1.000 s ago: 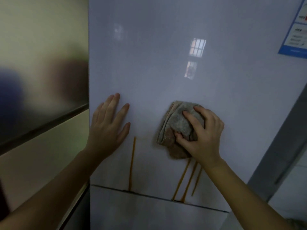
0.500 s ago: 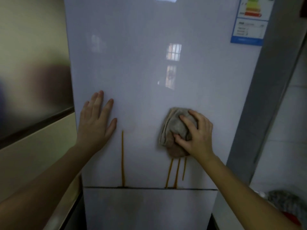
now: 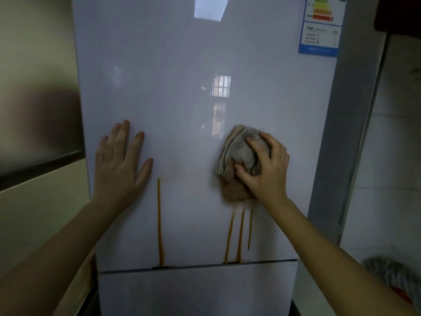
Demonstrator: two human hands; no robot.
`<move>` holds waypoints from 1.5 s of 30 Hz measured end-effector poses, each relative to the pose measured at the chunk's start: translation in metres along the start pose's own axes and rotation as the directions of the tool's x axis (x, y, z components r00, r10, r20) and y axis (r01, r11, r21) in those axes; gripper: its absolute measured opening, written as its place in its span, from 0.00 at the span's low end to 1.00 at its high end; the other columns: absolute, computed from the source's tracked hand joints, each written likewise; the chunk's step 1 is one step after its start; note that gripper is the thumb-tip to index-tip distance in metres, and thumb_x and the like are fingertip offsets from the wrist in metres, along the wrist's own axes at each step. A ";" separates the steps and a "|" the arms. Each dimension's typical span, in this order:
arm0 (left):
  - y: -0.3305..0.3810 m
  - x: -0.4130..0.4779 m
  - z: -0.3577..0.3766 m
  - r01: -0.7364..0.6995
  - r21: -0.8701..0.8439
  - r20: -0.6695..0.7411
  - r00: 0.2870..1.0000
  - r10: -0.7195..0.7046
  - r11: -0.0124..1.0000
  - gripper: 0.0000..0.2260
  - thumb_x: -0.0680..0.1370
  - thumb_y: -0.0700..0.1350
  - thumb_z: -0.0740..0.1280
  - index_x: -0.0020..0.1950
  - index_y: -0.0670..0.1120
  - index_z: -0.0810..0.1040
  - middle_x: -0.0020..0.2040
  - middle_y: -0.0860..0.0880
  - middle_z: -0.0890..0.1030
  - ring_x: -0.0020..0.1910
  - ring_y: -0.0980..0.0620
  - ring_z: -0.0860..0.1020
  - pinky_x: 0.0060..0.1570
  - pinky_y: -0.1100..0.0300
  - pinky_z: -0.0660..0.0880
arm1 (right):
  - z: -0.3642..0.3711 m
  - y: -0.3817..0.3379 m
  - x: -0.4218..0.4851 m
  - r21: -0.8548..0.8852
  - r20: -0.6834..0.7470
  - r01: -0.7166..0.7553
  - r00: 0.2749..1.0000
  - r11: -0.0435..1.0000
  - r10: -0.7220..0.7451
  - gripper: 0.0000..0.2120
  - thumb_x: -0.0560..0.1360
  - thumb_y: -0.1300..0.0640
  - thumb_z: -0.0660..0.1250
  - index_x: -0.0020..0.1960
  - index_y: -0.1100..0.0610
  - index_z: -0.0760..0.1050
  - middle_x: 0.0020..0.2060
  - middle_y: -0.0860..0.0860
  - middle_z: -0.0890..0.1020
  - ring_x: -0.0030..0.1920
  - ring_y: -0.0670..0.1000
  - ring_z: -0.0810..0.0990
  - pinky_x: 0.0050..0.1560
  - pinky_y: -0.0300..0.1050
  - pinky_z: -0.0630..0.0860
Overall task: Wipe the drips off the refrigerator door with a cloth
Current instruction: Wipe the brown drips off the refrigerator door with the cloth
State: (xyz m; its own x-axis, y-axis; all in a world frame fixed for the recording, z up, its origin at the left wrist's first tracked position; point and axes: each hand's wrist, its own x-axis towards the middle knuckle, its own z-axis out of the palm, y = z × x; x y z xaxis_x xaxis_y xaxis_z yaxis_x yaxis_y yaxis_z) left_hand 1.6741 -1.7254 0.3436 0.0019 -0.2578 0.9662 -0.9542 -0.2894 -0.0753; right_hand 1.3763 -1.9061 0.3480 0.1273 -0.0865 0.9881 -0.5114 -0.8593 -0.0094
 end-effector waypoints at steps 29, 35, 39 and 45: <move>-0.006 -0.059 0.016 -0.004 -0.002 -0.127 0.992 0.004 1.000 0.26 0.82 0.54 0.57 0.76 0.41 0.65 0.79 0.37 0.61 0.77 0.36 0.62 0.76 0.41 0.56 | 0.018 0.022 -0.129 -0.035 0.216 0.572 0.805 0.820 -0.553 0.30 0.74 0.39 0.72 0.71 0.50 0.73 0.70 0.57 0.73 0.66 0.60 0.74 0.62 0.56 0.69; 0.000 -0.115 0.030 0.045 -0.032 -0.087 0.995 -0.048 0.998 0.28 0.81 0.54 0.56 0.78 0.41 0.62 0.80 0.38 0.60 0.78 0.37 0.59 0.78 0.41 0.54 | 0.020 0.017 -0.135 -0.041 0.202 0.510 0.846 0.859 -0.493 0.30 0.73 0.39 0.72 0.70 0.52 0.75 0.69 0.59 0.76 0.67 0.60 0.74 0.64 0.53 0.66; -0.002 -0.133 0.039 0.015 -0.001 -0.053 0.998 -0.015 1.000 0.28 0.81 0.55 0.55 0.78 0.42 0.63 0.80 0.38 0.59 0.80 0.38 0.57 0.79 0.41 0.53 | 0.014 0.024 -0.123 -0.087 0.197 0.487 0.863 0.869 -0.465 0.30 0.72 0.39 0.73 0.69 0.53 0.77 0.68 0.59 0.76 0.65 0.61 0.76 0.62 0.57 0.71; -0.010 -0.134 0.040 -0.013 0.018 -0.051 0.999 0.014 1.000 0.28 0.82 0.55 0.55 0.79 0.43 0.62 0.81 0.39 0.58 0.80 0.38 0.57 0.78 0.40 0.55 | 0.018 0.018 -0.139 -0.077 0.141 0.389 0.916 0.918 -0.376 0.31 0.72 0.40 0.73 0.71 0.52 0.75 0.69 0.59 0.75 0.66 0.61 0.74 0.63 0.56 0.69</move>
State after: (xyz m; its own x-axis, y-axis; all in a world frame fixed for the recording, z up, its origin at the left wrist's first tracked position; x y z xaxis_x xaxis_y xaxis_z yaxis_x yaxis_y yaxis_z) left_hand 1.6955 -1.7246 0.2051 -0.0263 -0.2148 0.9763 -0.9487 -0.3026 -0.0921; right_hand 1.3641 -1.9187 0.2077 0.4287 0.1729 0.8868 -0.4853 -0.7838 0.3874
